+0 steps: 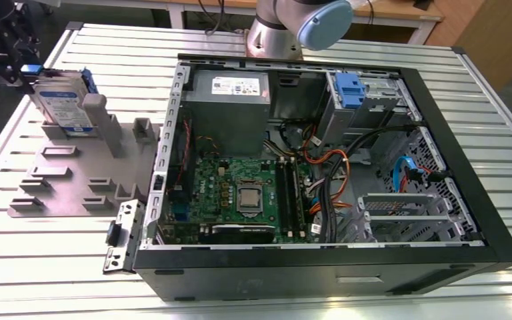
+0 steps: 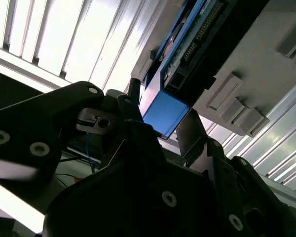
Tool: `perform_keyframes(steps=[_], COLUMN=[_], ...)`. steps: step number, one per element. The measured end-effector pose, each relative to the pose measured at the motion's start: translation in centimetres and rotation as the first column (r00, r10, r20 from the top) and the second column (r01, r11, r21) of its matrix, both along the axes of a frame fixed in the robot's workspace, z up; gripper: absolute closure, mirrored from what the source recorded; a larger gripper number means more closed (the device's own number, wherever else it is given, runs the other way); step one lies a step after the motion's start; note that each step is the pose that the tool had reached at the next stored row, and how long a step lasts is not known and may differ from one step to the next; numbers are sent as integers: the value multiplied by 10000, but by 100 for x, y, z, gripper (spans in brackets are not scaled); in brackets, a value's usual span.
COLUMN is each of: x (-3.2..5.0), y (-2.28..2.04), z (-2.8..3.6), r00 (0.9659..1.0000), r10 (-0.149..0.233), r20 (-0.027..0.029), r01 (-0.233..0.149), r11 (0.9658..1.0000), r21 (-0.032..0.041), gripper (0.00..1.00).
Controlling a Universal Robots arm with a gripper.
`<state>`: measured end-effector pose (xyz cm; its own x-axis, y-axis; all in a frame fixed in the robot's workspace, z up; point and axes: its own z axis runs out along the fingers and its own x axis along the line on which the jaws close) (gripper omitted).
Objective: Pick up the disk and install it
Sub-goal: 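Pick up the disk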
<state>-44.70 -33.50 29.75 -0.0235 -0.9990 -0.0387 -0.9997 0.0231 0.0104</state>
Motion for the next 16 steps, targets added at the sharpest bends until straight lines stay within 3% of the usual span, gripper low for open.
perform_keyframes(steps=[16], x=[20], y=[0], z=[-90], r00=[10000], r10=[11], r20=[2], r01=[-11], r11=[10000], r21=[0], gripper=[44])
